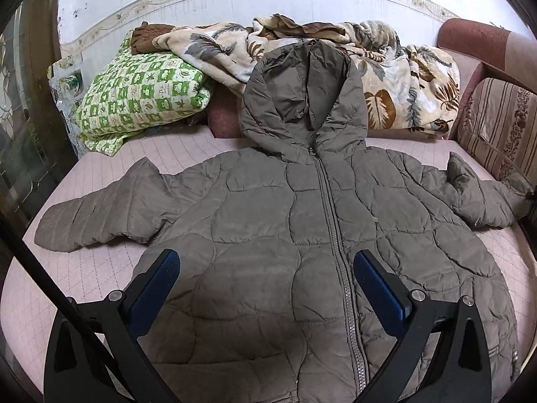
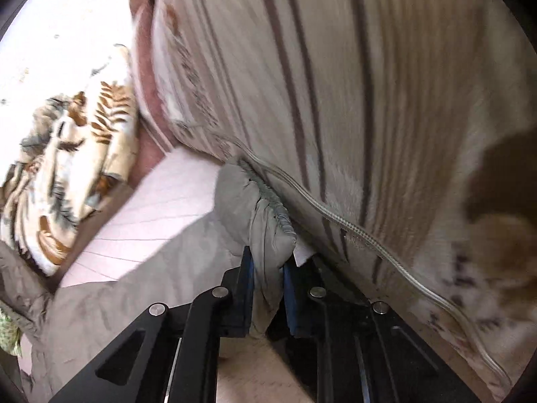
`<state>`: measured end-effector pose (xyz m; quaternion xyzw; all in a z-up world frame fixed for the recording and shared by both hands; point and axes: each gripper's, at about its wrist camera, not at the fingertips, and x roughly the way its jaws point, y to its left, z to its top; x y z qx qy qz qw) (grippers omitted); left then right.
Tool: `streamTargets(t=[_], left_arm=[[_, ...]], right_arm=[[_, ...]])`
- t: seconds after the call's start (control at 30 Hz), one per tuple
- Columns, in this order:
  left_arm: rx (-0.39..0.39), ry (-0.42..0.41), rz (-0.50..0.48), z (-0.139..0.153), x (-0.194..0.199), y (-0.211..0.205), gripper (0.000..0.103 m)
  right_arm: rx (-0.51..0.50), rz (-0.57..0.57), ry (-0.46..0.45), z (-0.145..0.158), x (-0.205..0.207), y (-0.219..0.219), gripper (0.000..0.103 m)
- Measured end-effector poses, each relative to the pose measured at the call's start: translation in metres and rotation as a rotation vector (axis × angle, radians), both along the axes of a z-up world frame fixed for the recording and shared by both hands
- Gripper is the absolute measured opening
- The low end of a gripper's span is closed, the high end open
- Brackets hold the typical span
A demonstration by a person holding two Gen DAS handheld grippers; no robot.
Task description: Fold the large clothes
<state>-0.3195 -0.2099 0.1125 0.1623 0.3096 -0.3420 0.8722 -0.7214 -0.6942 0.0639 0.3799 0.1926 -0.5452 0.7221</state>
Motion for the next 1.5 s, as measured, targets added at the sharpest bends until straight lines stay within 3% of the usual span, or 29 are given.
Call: streamTargets(t=[0.2, 0.43, 0.63, 0.8, 0.97, 1.07, 1.27, 1.43, 1.5], left_arm=[[-0.015, 0.001, 0.010, 0.005, 0.000, 0.006, 0.103], [-0.048, 0.001, 0.045, 0.014, 0.007, 0.018, 0.103], [-0.073, 0.004, 0.084, 0.020, 0.018, 0.035, 0.103], [-0.084, 0.000, 0.127, 0.021, 0.031, 0.052, 0.103], [-0.095, 0.020, 0.165, 0.020, 0.046, 0.070, 0.103], [-0.099, 0.035, 0.186, 0.019, 0.054, 0.079, 0.103], [-0.078, 0.059, 0.229, 0.010, 0.069, 0.088, 0.103], [-0.055, 0.073, 0.258, 0.003, 0.082, 0.088, 0.103], [-0.047, 0.075, 0.265, 0.000, 0.086, 0.088, 0.103]], right_arm=[[-0.065, 0.013, -0.024, 0.051, -0.009, 0.030, 0.015], [-0.191, 0.075, -0.062, 0.139, 0.009, 0.078, 0.015], [-0.337, 0.278, -0.125, 0.223, 0.089, 0.155, 0.014], [-0.389, 0.484, -0.166, 0.242, 0.170, 0.232, 0.014], [-0.373, 0.683, -0.155, 0.223, 0.250, 0.295, 0.014], [-0.328, 0.784, -0.124, 0.196, 0.298, 0.324, 0.014], [-0.158, 0.907, -0.051, 0.095, 0.390, 0.358, 0.014], [-0.010, 0.966, -0.027, 0.003, 0.442, 0.376, 0.014], [0.023, 0.976, -0.012, -0.019, 0.455, 0.384, 0.021]])
